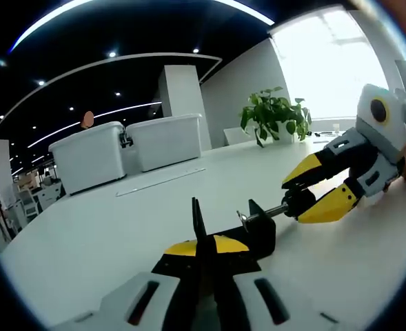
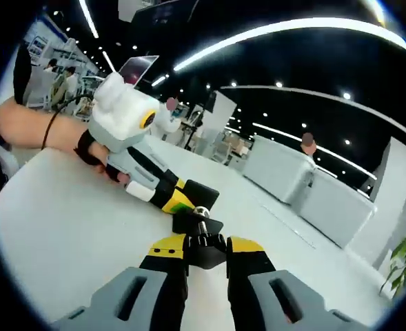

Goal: Clamp the fixed fixture on the desktop, loosen the retaining clip, secure it to the edge of the desk, and tighten the retaining clip.

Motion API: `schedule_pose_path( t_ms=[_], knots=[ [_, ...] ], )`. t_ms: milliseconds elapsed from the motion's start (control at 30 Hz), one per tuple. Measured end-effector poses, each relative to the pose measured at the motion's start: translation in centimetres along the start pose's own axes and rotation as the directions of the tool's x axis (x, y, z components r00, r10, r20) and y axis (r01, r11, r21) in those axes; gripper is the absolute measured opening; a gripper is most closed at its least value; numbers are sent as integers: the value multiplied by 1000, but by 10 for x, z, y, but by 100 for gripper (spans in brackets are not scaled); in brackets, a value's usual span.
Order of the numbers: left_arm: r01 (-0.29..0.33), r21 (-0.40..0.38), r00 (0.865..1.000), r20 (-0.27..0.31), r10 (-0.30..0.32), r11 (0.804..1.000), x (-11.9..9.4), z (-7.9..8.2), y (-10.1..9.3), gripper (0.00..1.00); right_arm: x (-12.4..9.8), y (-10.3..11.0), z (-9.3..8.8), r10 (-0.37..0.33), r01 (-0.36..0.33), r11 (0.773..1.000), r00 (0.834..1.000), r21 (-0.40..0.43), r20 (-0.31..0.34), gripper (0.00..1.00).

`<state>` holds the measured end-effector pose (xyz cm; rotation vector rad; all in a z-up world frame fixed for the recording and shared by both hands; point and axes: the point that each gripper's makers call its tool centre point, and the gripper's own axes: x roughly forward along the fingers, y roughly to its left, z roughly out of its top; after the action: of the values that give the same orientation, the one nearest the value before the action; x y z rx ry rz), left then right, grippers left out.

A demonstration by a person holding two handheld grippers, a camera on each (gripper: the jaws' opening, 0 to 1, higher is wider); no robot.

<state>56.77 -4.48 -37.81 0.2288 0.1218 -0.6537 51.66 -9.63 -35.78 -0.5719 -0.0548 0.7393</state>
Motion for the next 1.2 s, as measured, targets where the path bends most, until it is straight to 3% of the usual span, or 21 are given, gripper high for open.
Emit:
schedule_pose_path(
  t_ms=[67, 200, 267, 300, 333, 400, 500, 533, 567, 633, 767, 967, 1000, 1033, 1100, 1200],
  knots=[
    [0, 0, 1000, 0, 0, 1000, 0, 0, 0, 5, 1, -4, -1, 1, -1, 999, 1000, 48, 1, 20],
    [0, 0, 1000, 0, 0, 1000, 0, 0, 0, 5, 1, -6, -2, 0, -1, 998, 1000, 68, 5, 21],
    [-1, 1, 1000, 0, 1, 1000, 0, 0, 0, 5, 1, -8, -2, 11, -14, 986, 1000, 169, 18, 22],
    [-1, 1, 1000, 0, 1, 1000, 0, 0, 0, 5, 0, -9, -2, 17, -28, 953, 999, 302, 37, 24],
    [-1, 0, 1000, 0, 1, 1000, 0, 0, 0, 5, -1, -12, 0, 19, -46, 899, 998, 435, 67, 25],
    [-1, 1, 1000, 0, 1, 1000, 0, 0, 0, 5, -4, -17, -2, 33, -77, 781, 996, 620, 82, 27],
    [-1, 1, 1000, 0, 1, 1000, -1, 0, 0, 5, -7, -19, -11, 47, -90, 656, 996, 750, 78, 27],
    [-1, 1, 1000, 1, 1, 1000, -1, 0, 0, 5, -7, -16, -13, 57, -95, 624, 995, 776, 76, 27],
    [-1, 1, 1000, 1, 1, 1000, -1, 0, 0, 5, -7, -15, -13, 63, -104, 612, 995, 784, 83, 27],
    [-1, 1, 1000, 1, 1, 1000, -2, 0, 0, 5, -6, -15, -13, 66, -108, 613, 994, 782, 85, 28],
    [-1, 1, 1000, 1, 1, 1000, -4, 0, -1, 5, -5, -14, -18, 75, -96, 589, 995, 802, 64, 24],
    [-2, 2, 1000, 1, 2, 1000, -5, -1, -1, 5, -6, -12, -18, 81, -101, 578, 995, 810, 66, 24],
    [-2, 2, 1000, 1, 2, 1000, -5, -1, -2, 5, -6, -11, -17, 81, -98, 589, 995, 802, 62, 23],
    [-2, 2, 1000, 1, 2, 1000, -6, -1, -2, 5, -6, -10, -17, 80, -94, 614, 995, 784, 57, 23],
    [-2, 2, 1000, 1, 2, 1000, -6, -1, -2, 5, -6, -10, -15, 75, -85, 680, 996, 728, 46, 23],
    [-3, 2, 1000, 0, 3, 1000, -5, -1, -1, 5, -5, -9, -12, 61, -63, 815, 998, 575, 23, 23]
  ],
)
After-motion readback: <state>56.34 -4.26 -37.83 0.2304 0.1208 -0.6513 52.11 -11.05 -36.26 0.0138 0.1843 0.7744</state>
